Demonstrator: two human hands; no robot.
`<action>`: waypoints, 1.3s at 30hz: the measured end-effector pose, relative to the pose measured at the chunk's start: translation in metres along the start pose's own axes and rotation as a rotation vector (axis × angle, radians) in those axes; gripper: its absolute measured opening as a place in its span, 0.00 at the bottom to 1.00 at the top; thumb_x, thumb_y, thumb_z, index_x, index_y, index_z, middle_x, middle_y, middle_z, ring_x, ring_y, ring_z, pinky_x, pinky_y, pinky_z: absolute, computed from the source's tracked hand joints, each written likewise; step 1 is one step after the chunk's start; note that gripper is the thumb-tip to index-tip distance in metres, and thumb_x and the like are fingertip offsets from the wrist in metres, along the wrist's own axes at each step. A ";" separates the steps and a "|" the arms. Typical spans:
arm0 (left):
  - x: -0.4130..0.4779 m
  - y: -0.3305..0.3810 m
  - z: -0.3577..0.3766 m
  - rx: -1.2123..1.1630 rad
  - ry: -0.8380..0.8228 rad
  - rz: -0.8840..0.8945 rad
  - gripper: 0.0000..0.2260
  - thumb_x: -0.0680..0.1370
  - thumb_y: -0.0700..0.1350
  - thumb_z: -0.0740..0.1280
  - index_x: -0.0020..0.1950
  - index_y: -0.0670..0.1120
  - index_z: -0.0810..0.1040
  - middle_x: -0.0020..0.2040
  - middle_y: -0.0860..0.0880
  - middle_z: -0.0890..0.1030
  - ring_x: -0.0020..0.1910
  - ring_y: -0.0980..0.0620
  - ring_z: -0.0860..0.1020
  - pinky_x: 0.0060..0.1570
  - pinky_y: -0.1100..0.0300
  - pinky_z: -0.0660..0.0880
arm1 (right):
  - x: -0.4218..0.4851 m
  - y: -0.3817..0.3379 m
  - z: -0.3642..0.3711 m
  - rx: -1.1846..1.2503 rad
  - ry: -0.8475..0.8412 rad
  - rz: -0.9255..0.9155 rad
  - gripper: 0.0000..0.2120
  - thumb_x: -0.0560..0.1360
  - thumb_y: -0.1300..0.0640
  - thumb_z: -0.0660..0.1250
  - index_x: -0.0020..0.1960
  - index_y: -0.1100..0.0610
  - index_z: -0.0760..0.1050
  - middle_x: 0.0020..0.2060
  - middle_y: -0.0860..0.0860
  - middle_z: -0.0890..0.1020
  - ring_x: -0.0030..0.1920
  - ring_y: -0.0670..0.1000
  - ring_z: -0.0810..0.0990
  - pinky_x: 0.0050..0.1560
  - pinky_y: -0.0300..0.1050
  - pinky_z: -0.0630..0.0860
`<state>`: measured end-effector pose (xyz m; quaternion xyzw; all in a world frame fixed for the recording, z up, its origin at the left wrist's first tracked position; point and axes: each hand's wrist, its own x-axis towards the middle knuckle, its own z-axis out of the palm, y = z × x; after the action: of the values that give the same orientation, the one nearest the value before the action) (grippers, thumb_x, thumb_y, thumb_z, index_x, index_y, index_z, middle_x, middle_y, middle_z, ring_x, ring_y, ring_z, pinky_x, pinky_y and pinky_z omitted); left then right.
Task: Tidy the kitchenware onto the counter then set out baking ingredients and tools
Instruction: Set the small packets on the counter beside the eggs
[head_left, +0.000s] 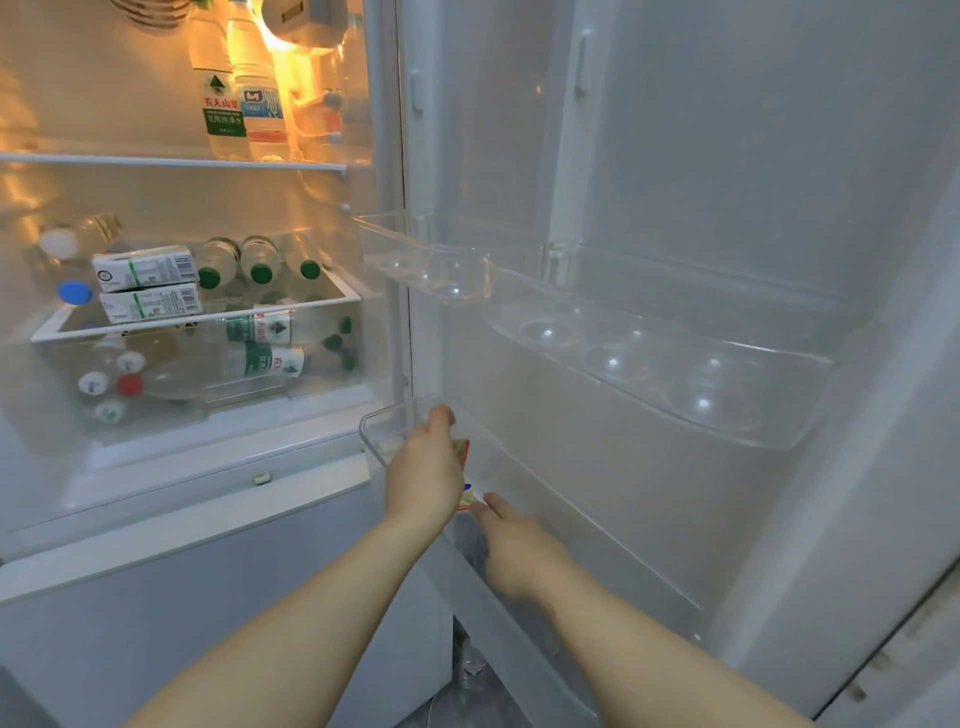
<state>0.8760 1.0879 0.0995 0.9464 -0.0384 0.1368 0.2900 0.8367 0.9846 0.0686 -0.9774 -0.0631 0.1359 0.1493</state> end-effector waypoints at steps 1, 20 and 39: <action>-0.001 0.000 -0.001 -0.075 0.054 -0.017 0.15 0.79 0.38 0.57 0.66 0.45 0.65 0.60 0.43 0.74 0.55 0.41 0.74 0.43 0.55 0.67 | 0.003 -0.002 -0.003 -0.005 0.033 -0.004 0.29 0.77 0.65 0.53 0.76 0.53 0.51 0.76 0.46 0.49 0.71 0.57 0.62 0.65 0.50 0.66; 0.016 -0.022 -0.009 -0.280 0.214 -0.203 0.16 0.78 0.35 0.56 0.65 0.44 0.68 0.61 0.42 0.68 0.55 0.42 0.72 0.46 0.54 0.68 | 0.047 -0.029 0.015 -0.209 0.111 -0.102 0.15 0.76 0.65 0.56 0.63 0.60 0.64 0.64 0.56 0.70 0.64 0.58 0.66 0.57 0.48 0.65; -0.008 -0.021 -0.044 -1.018 -0.035 -0.454 0.11 0.78 0.32 0.58 0.52 0.45 0.75 0.54 0.41 0.79 0.49 0.45 0.78 0.53 0.52 0.78 | -0.001 -0.042 -0.038 0.982 0.615 -0.273 0.19 0.67 0.62 0.74 0.45 0.44 0.67 0.44 0.39 0.77 0.42 0.29 0.75 0.40 0.24 0.69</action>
<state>0.8615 1.1303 0.1212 0.6735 0.1006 0.0194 0.7321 0.8433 1.0140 0.1167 -0.7715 -0.0716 -0.1604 0.6115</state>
